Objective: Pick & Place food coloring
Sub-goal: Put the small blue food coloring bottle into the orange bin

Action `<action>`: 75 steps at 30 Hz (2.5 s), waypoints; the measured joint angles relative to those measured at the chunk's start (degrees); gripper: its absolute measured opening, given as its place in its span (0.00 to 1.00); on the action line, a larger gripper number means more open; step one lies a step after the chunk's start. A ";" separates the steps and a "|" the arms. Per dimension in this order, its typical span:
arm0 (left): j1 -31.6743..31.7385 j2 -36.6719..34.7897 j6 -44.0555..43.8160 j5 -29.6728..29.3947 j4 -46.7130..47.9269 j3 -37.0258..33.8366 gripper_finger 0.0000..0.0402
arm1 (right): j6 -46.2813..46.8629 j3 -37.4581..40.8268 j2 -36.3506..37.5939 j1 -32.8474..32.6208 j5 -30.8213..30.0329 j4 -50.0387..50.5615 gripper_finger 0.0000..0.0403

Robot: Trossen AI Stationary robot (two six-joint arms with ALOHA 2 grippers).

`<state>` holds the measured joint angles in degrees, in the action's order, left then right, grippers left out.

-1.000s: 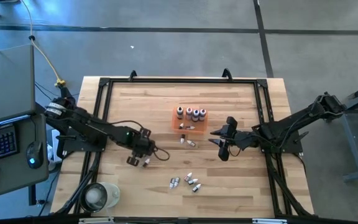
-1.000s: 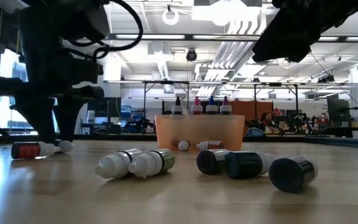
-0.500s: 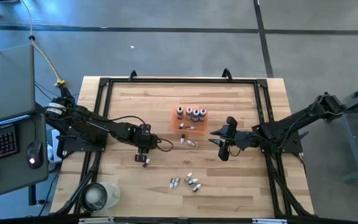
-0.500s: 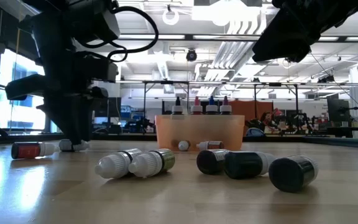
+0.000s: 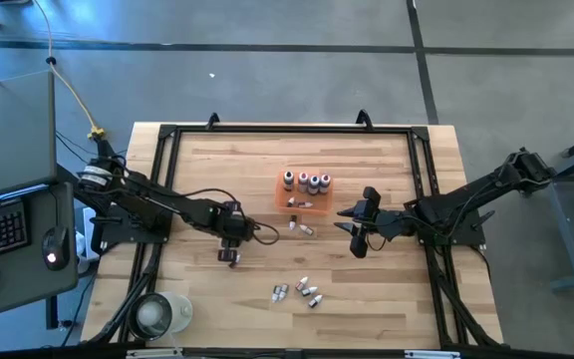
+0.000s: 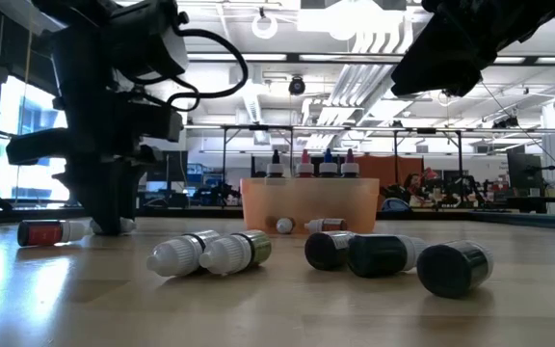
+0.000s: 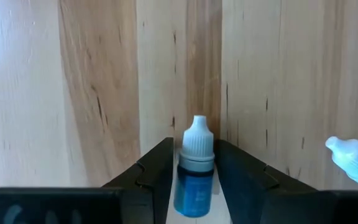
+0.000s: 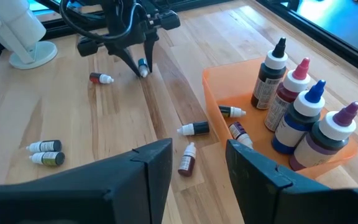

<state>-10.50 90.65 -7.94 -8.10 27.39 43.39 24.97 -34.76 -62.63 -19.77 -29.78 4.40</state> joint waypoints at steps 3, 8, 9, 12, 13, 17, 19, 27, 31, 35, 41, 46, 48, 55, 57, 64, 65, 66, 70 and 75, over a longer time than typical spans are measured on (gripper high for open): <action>0.00 0.17 0.14 -0.37 0.28 0.48 0.27 | 0.00 0.00 0.00 0.00 -0.02 0.00 0.36; 0.00 0.27 -0.04 0.27 0.00 2.35 0.16 | 0.00 0.00 0.00 0.00 -0.02 -0.05 0.36; 0.00 0.44 -0.13 0.33 -0.64 3.04 0.15 | 0.00 0.00 0.00 0.00 -0.02 -0.18 0.36; 0.04 0.66 -1.12 -0.45 -1.37 5.72 0.13 | 0.00 0.00 0.00 0.00 -0.02 -1.00 0.36; 0.04 0.65 -1.22 -1.38 -1.95 7.04 0.14 | 0.00 0.00 0.00 0.01 -0.02 -1.44 0.36; 0.04 0.57 0.76 -6.45 -2.71 13.71 0.18 | 0.00 -0.02 0.00 0.00 -0.39 -2.78 0.36; 0.04 0.51 3.45 -9.87 -2.89 17.26 0.19 | 0.00 0.00 0.00 0.02 -0.94 -2.64 0.36; 5.12 1.68 12.47 -13.29 -10.16 23.19 0.19 | 0.00 0.00 0.00 0.02 -1.38 -2.54 0.36; 9.57 2.97 11.68 -10.65 -12.27 23.59 0.19 | 0.00 -0.02 0.00 0.02 -1.37 -2.47 0.36; 13.30 6.82 10.65 -10.03 -12.56 23.12 0.19 | 0.00 -0.02 0.00 0.02 -1.37 -2.29 0.36; 15.74 12.53 10.96 -7.65 -15.18 23.44 0.19 | 0.00 0.00 0.02 0.02 -1.45 -2.01 0.36; 16.17 14.39 13.38 -8.56 -15.86 23.37 0.20 | 0.00 0.00 0.02 0.02 -1.38 -1.97 0.36; 16.17 14.91 16.36 -8.01 -16.63 23.60 0.20 | 0.00 -0.02 0.02 0.02 -1.38 -1.97 0.36; 16.13 15.68 18.30 -6.24 -16.91 23.57 0.20 | 0.00 0.00 0.02 0.02 -1.40 -2.06 0.36; 16.13 15.69 18.54 -6.32 -16.83 23.48 0.20 | 0.00 0.00 0.02 0.02 -1.40 -1.99 0.36; 16.13 15.69 18.66 -6.50 -14.43 26.24 0.20 | 0.00 0.00 0.02 0.01 -1.36 -2.03 0.36; 16.13 15.69 18.66 -6.61 -13.87 26.99 0.20 | 0.00 0.00 0.02 0.00 -1.36 -2.05 0.36; 16.13 15.69 18.65 -7.26 -13.38 27.69 0.20 | 0.00 0.00 0.02 0.02 -1.36 -2.05 0.36; 16.13 15.69 18.66 -8.55 -13.72 29.81 0.20 | 0.00 0.00 0.02 0.01 -1.33 -2.06 0.36; 15.71 15.69 18.65 -9.30 -13.34 29.95 0.20 | 0.02 0.00 0.02 0.01 -1.31 -2.05 0.36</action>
<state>5.20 106.34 10.71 -17.39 14.05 73.34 24.99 -34.76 -62.61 -19.76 -31.09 2.36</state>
